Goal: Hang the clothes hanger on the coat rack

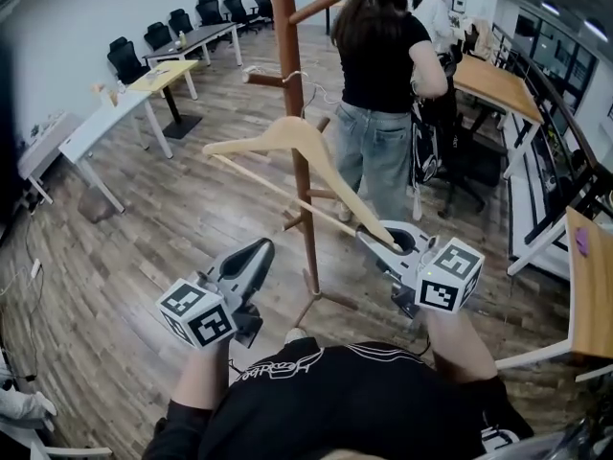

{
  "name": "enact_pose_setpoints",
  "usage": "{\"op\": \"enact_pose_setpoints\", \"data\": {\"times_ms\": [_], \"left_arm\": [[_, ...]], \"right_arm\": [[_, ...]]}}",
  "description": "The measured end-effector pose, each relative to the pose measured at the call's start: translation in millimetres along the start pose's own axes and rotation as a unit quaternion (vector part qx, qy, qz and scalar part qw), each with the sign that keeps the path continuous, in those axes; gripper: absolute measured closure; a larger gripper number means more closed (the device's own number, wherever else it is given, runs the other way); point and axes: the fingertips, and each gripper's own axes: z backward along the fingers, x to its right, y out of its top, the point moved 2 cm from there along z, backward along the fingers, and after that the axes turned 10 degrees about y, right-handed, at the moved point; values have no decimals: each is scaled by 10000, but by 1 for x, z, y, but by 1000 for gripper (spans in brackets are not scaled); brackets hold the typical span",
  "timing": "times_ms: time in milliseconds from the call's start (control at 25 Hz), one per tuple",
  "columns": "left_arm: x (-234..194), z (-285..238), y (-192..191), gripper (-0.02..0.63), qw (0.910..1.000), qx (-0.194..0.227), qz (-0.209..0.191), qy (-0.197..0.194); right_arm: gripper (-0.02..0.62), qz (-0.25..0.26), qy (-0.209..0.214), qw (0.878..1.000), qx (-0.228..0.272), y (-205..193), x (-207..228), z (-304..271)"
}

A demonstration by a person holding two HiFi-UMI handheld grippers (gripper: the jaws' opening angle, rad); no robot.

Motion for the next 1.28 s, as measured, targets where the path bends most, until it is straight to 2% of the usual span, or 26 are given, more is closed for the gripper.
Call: {"op": "enact_pose_setpoints", "data": {"times_ms": [200,640,1280], "left_arm": [[-10,-4,3,597,10000,48,3,58],[-31,-28,17,597,10000,29,-35,-75],[-65,-49,13,597,9997,-163,55,-181]], "right_arm": [[540,30,-18,10000,-8,3,12,-10],[540,4,-164,9999,12,13,43,-32],[540,-86,-275,9993,-226,-9,64,-58]]}}
